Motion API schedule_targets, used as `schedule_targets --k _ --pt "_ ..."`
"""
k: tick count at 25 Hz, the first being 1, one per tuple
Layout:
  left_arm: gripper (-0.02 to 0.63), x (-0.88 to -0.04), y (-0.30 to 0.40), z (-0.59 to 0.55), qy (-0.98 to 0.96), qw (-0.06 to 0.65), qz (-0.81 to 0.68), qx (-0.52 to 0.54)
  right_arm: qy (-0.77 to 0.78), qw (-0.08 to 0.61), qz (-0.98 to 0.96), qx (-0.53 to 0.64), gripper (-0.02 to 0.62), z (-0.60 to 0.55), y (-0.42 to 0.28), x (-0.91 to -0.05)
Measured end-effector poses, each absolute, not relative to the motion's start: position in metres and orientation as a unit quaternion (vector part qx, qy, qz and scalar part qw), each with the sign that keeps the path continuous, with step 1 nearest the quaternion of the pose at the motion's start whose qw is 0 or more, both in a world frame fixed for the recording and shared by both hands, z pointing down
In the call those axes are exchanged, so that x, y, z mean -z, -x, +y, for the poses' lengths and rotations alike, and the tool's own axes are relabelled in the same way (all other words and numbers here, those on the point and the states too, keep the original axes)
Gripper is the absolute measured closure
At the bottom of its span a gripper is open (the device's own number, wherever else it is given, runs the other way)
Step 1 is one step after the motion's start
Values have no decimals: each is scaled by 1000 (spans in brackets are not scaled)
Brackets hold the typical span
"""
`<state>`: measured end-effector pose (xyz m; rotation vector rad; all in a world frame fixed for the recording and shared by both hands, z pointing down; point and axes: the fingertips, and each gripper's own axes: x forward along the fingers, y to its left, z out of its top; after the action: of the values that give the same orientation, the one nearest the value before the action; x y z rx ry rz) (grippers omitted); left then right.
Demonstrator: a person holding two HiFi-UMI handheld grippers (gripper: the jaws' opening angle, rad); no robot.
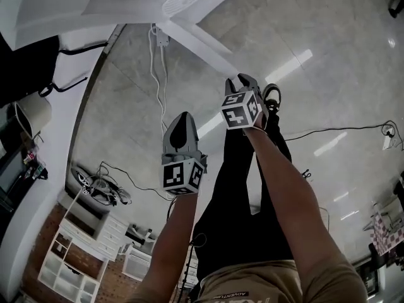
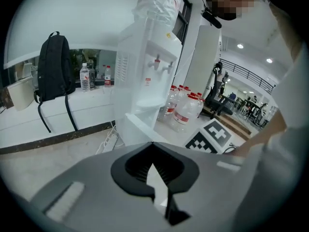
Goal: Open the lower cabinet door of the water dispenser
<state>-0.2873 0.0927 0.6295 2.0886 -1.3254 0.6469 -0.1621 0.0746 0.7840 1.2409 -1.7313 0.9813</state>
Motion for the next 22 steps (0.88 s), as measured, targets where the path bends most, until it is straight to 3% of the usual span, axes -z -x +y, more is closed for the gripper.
schedule_targets --k 22 --pt "603 -632 350 138 -704 323 -597 -210 -452 381 -675 -442 492 107 256 -782"
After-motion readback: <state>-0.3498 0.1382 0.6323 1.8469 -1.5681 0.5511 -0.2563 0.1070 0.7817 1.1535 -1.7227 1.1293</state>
